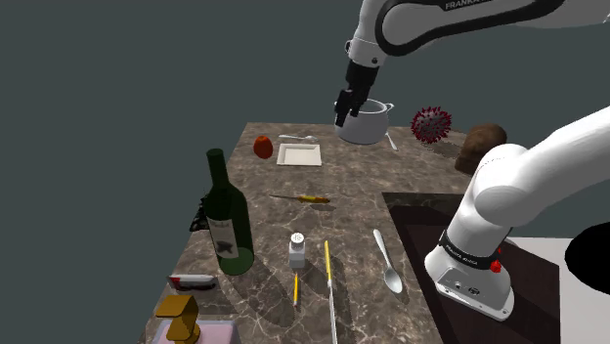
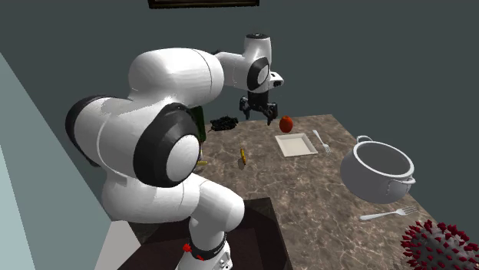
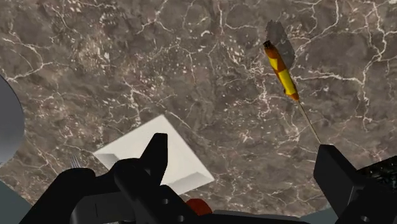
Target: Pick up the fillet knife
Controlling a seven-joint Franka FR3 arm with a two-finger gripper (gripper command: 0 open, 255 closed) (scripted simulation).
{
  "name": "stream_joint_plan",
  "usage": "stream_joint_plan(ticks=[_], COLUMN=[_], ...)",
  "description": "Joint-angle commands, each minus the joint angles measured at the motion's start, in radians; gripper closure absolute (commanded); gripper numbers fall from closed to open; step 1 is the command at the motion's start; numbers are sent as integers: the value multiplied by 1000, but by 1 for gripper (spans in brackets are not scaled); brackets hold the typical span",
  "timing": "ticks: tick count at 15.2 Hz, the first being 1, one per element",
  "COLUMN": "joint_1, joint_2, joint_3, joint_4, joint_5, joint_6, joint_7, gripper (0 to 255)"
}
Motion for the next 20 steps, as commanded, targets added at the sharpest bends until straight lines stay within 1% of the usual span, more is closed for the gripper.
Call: stream_joint_plan(ticks=[1, 6, 11, 15, 18, 20], joint_1=[14, 48, 74, 86, 93, 94], joint_2=[49, 177, 331, 469, 580, 619], joint_3=[13, 50, 92, 126, 150, 154], joint_4=[-22, -65, -80, -72, -53, -49], joint_5=[0, -5, -24, -62, -112, -134], joint_6=[69, 230, 389, 509, 591, 624], joint_7=[-9, -21, -23, -9, 16, 30], gripper=[0, 0, 0, 0, 0, 0])
